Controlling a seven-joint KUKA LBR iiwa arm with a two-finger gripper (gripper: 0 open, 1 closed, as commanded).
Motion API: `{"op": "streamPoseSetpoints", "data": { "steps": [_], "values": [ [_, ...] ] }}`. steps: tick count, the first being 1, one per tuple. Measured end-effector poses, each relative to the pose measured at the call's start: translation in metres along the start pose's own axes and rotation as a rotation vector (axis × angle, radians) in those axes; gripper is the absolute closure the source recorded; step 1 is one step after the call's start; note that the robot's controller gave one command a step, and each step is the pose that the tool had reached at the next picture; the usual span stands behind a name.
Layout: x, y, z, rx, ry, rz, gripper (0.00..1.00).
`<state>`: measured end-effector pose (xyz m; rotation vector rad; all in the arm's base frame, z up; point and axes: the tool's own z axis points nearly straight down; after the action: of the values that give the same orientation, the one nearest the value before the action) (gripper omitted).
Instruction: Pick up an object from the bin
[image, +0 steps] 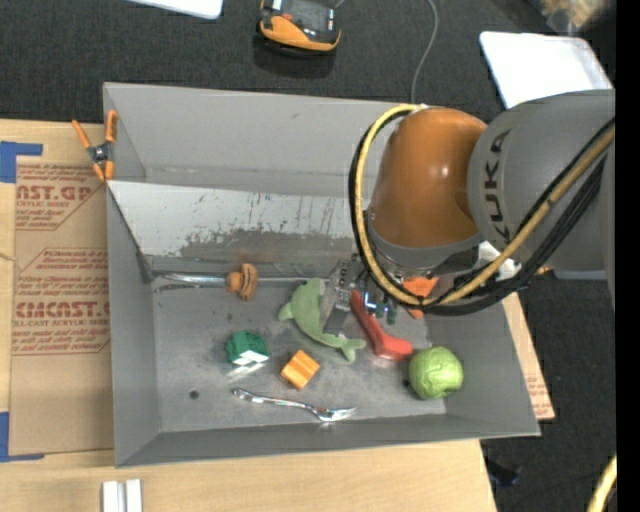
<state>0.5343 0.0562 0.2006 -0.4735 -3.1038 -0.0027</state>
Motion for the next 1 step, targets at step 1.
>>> {"op": "streamPoseSetpoints", "data": {
  "steps": [1],
  "values": [
    [0.0078,-0.0079,-0.0238,0.002,0.005,-0.038,1.0]
  ]
}}
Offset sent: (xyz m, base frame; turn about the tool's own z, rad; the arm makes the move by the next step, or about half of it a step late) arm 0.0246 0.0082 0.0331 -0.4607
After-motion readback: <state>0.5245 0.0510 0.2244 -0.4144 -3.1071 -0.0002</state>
